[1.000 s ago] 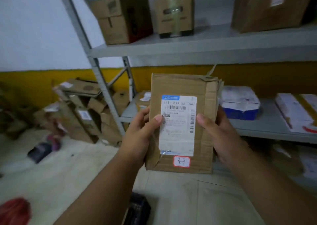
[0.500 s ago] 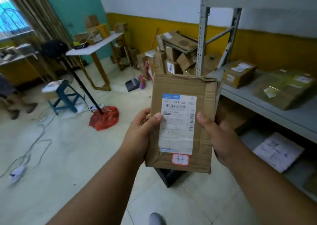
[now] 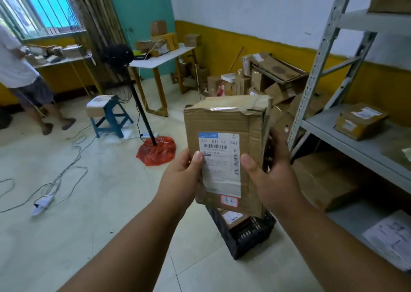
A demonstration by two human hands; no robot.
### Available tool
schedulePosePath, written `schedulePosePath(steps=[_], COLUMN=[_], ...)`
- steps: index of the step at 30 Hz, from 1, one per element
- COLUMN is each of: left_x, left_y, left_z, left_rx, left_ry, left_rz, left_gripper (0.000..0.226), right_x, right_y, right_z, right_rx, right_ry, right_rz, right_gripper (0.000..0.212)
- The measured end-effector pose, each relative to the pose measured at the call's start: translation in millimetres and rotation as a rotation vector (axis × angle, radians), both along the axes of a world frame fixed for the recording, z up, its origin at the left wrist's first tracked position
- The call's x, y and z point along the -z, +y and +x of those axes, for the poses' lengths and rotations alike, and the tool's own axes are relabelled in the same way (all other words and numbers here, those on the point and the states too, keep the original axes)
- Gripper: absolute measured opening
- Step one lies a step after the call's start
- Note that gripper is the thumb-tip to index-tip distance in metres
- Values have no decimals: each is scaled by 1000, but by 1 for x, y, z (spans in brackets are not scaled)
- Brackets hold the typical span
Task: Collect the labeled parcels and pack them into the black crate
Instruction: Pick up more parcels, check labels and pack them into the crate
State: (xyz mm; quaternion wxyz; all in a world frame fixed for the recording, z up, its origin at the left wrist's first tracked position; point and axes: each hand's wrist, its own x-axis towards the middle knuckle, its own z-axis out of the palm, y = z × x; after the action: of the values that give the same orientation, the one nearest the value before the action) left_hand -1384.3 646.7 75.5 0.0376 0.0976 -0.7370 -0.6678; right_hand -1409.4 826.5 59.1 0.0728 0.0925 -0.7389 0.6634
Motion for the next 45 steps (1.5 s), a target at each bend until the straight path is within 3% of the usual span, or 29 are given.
schedulePosePath(steps=[5,9,12,14,21,30,34,40,45], left_x=[-4,-1,6,11,38,83,111,171,249], left_y=[-97,-137,-134,-120,-63,-49,-43,-49,-41], left_z=[-23,-58,-94,-123,-237,-354,-413,-517,-580], left_rx=[-24,30,86,142,240,336,473,718,834], left_ry=[-2,1,-3,5,-9,-103,-144,-164,-197], left_rz=[-53,-95,-99,-138,-235,-292,-360,-453,-510], left_gripper=[21,21,24,27,23,17,19,46,42], right_x=[14,32,39,44,63,101,126,183,259], right_y=[-99,-139,-135,-121,-71,-63,-63,-86,-87], right_z=[-28,-55,-77,-97,-188,-271,-314,-392,-437], right_rx=[-14,28,105,182,386,572,745,977,1063], right_ry=[92,23,-22,-21,-92,-213,-310,-479,-590], right_rz=[26,140,265,279,333,382,386,365,355], right_gripper=[75,66,55,37,12,37,36,23,25])
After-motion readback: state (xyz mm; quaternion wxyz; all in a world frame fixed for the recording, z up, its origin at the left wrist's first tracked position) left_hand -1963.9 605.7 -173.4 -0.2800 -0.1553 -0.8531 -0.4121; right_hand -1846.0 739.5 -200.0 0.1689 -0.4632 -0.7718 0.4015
